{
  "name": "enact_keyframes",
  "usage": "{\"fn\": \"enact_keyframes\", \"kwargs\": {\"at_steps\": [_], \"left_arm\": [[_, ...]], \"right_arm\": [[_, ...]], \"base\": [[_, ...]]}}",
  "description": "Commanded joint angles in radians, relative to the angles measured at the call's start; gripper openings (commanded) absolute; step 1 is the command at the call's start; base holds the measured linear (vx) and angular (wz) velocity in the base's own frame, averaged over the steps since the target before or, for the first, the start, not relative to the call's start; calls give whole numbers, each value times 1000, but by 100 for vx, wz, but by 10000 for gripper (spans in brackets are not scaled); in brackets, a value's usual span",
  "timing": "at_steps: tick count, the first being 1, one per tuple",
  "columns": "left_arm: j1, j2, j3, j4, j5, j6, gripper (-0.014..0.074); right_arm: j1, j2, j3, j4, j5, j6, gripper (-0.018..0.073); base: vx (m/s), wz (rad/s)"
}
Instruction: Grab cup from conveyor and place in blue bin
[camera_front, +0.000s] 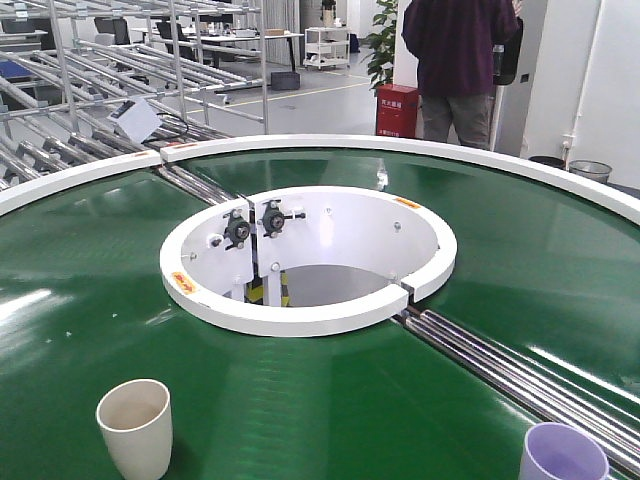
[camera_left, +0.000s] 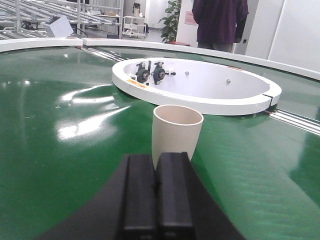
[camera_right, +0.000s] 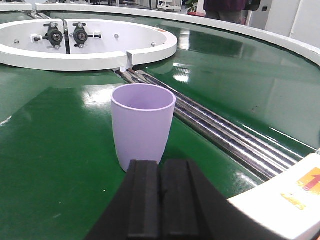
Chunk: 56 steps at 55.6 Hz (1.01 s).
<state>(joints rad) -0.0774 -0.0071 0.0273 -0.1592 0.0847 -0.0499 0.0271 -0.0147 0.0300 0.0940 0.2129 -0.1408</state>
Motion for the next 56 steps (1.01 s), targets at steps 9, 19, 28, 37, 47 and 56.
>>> {"fn": "enact_keyframes", "kwargs": {"at_steps": [9,19,28,37,47,56], "left_arm": [[-2,-9,6,-7,-117,-1,-8],[-2,-9,6,-7,-253,-3,-8],[-2,-9,6,-7,-330,-3,-7],[-2,-9,5,-7,-336,-3,-7],[-2,-9,-14,1,-376,2,-6],[-2,-6,-160,79,-263,104,-3]], "right_arm": [[-6,-7,19,6,-100,-2,-9],[-3,-7,19,103,-204,22,-9],[-3,-7,19,101,-283,20,-9],[-2,-7,19,102,-382,50,-9],[-3,-7,12,102,-439,42,-9],[-2,10,-137,95,-315,35,-9]], "base": [[0,0],[0,0],[0,0],[0,0],[0,0],[0,0]]}}
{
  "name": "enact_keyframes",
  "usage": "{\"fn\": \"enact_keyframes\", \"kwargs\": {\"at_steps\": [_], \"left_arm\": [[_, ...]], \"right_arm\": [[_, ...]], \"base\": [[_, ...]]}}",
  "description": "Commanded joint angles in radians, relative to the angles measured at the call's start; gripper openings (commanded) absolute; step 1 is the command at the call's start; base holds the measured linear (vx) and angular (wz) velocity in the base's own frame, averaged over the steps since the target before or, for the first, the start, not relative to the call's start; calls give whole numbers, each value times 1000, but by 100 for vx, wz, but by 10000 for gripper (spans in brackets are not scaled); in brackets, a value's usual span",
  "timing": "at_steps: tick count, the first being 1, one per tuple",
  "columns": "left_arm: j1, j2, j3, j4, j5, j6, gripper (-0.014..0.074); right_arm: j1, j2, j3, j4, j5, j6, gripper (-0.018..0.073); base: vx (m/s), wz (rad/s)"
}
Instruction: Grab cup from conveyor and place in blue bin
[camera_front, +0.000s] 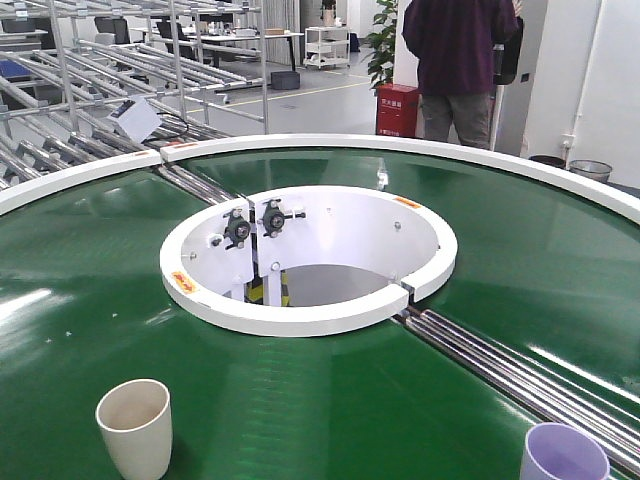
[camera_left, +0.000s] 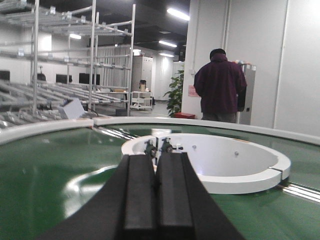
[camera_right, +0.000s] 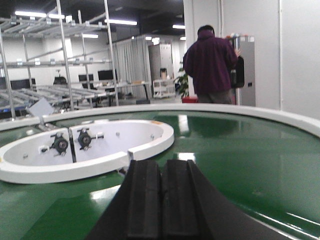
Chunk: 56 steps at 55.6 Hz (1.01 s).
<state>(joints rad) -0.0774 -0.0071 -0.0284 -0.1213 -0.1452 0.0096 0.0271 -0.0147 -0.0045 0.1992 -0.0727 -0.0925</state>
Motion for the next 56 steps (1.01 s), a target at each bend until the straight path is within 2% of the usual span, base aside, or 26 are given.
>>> {"fn": "enact_keyframes", "kwargs": {"at_steps": [1,7,11,24,32,38,44,51,56], "left_arm": [[-2,-1,-143,53,22,65,-3],[-2,66,-292,92,221,90,-1],[-2,150,-390,121,314,90,4],[-2,399,-450,121,338,90,55],[-2,523,-450,121,355,90,158],[-2,597,-450,121,354,90,305],[-2,649,-450,121,356,89,422],[-2,696,-439,62,349,52,451],[-2,748,-452,49,373,41,451]], "right_arm": [[-2,20,-130,-13,-5,-17,-9],[-2,106,-276,-16,112,-22,-9],[-2,183,-343,-25,164,-22,-9],[-3,441,-365,-31,169,-14,-1],[-3,567,-365,-31,150,-10,41],[-3,620,-365,-30,135,-7,131],[-3,643,-365,-30,131,-7,273],[-3,652,-365,-30,129,-7,442],[-3,652,-365,-30,119,-7,515]], "base": [[0,0],[0,0],[0,0],[0,0],[0,0],[0,0],[0,0],[0,0],[0,0]]}}
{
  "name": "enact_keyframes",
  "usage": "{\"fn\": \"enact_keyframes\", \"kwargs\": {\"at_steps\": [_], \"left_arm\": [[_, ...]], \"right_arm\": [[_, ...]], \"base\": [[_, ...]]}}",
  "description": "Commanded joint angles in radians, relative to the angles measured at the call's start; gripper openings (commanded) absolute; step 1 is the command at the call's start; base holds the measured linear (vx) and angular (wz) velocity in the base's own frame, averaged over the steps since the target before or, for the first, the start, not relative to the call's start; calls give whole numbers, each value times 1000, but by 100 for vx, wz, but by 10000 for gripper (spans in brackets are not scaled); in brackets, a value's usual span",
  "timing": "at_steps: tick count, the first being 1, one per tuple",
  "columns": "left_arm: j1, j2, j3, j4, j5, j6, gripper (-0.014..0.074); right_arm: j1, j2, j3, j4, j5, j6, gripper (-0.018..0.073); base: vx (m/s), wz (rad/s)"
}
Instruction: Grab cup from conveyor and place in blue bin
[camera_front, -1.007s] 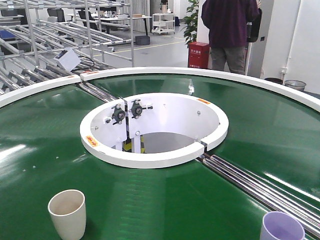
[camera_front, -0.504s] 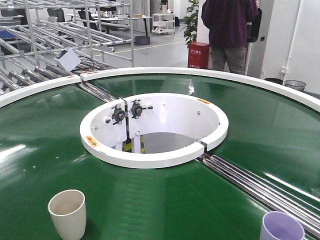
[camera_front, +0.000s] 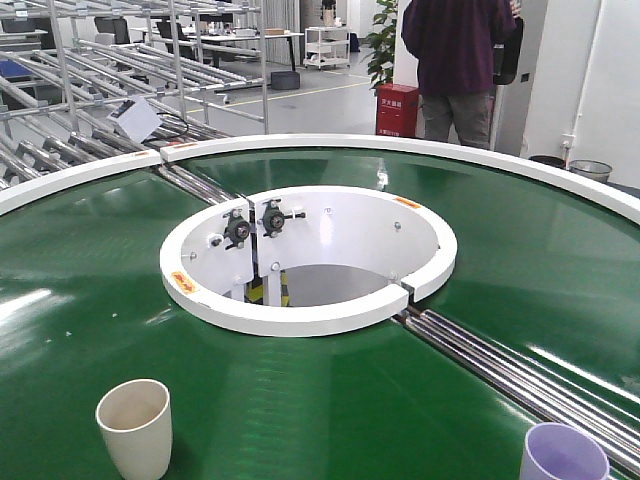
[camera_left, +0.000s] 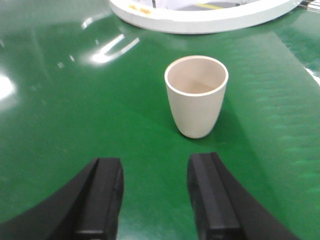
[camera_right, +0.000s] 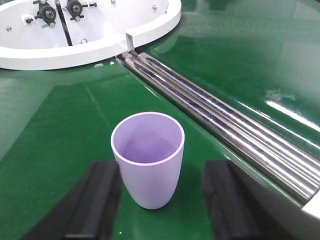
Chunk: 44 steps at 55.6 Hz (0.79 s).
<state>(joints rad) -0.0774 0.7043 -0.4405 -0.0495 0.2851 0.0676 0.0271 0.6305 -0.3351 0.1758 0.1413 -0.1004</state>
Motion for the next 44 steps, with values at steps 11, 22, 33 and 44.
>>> {"fn": "enact_keyframes", "kwargs": {"at_steps": [11,22,33,44], "left_arm": [[-2,254,-233,-43,88,-13,451],[-2,461,-503,-93,160,52,451],[-2,718,-756,-169,338,147,451],[-2,975,-983,-151,377,134,451]], "right_arm": [[-3,6,-35,-6,-95,1,536],[-3,6,-35,-6,-95,1,536],[-3,6,-35,-6,-95,1,536],[-3,6,-35,-7,-94,1,536]], "base": [[0,0],[0,0],[0,0],[0,0]]}}
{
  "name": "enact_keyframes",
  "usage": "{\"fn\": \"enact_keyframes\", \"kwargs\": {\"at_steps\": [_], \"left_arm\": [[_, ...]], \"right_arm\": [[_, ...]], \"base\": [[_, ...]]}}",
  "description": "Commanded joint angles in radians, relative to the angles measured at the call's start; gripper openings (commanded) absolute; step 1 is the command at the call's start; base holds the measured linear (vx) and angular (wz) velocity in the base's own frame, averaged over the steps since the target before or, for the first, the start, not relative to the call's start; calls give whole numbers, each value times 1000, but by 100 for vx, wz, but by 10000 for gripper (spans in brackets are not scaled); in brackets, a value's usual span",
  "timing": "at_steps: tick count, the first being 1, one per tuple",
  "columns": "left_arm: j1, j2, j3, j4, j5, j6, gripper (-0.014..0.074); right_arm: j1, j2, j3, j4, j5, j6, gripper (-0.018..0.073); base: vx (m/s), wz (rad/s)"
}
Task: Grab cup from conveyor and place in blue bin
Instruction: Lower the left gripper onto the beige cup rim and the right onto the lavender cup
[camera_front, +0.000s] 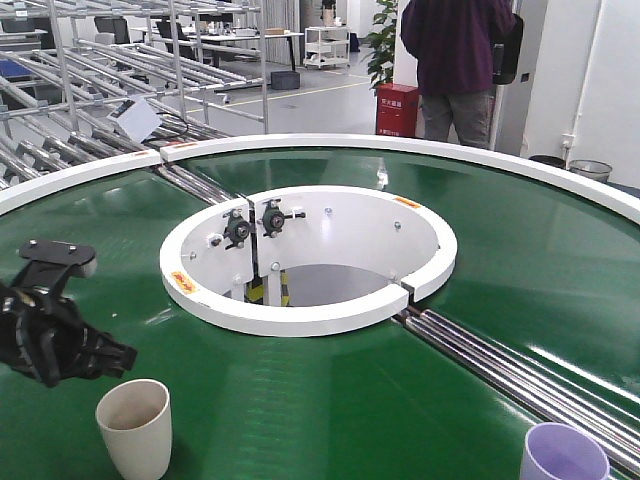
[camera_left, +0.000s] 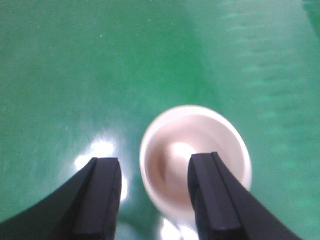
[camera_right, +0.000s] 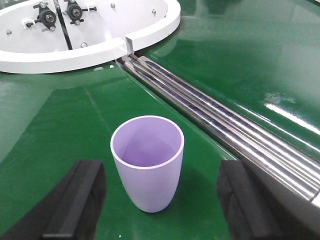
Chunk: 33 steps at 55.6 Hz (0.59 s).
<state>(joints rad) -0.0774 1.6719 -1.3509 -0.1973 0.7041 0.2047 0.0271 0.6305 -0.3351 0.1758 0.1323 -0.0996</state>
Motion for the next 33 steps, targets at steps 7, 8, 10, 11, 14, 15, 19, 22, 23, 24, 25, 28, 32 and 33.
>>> {"fn": "enact_keyframes", "kwargs": {"at_steps": [7,8,10,11,14,15,19,22,23,24,25,28,32,33], "left_arm": [[-2,68,-100,34,-57,-38,451],[-2,77,-100,34,-59,-38,451],[-2,90,-100,34,-58,-38,451],[-2,99,-100,34,-55,-38,451],[-2,118,-100,34,-40,-38,451],[-2,125,-100,34,-38,-38,451],[-2,146,-100,34,-28,-38,451],[-2,158,-100,32,-27,-38,451],[-2,163,-100,33,-27,-38,451],[-2,165,-100,33,-27,-38,451],[-2,166,-100,33,-27,-36,450],[-2,174,-100,33,-26,-20,443],[-2,178,-100,30,-25,-16,424],[-2,178,-100,28,-24,-16,417]], "right_arm": [[-3,6,-35,-7,-84,0,536],[-3,6,-35,-7,-84,0,536],[-3,6,-35,-7,-84,0,536],[-3,6,-35,-7,-84,0,536],[-3,6,-35,-7,-84,0,536],[-3,6,-35,-7,-84,0,536],[-3,6,-35,-6,-78,0,536],[-3,6,-35,-3,-68,3,536],[-3,6,-35,-1,-66,3,536],[-3,6,-35,2,-61,8,536],[-3,6,-35,8,-58,11,536],[-3,6,-36,27,-31,23,533],[-3,36,-40,32,29,57,532],[-3,46,-43,32,48,64,532]], "base": [[0,0],[0,0],[0,0],[0,0],[0,0],[0,0],[0,0],[0,0],[0,0],[0,0],[0,0],[0,0],[0,0],[0,0]]}}
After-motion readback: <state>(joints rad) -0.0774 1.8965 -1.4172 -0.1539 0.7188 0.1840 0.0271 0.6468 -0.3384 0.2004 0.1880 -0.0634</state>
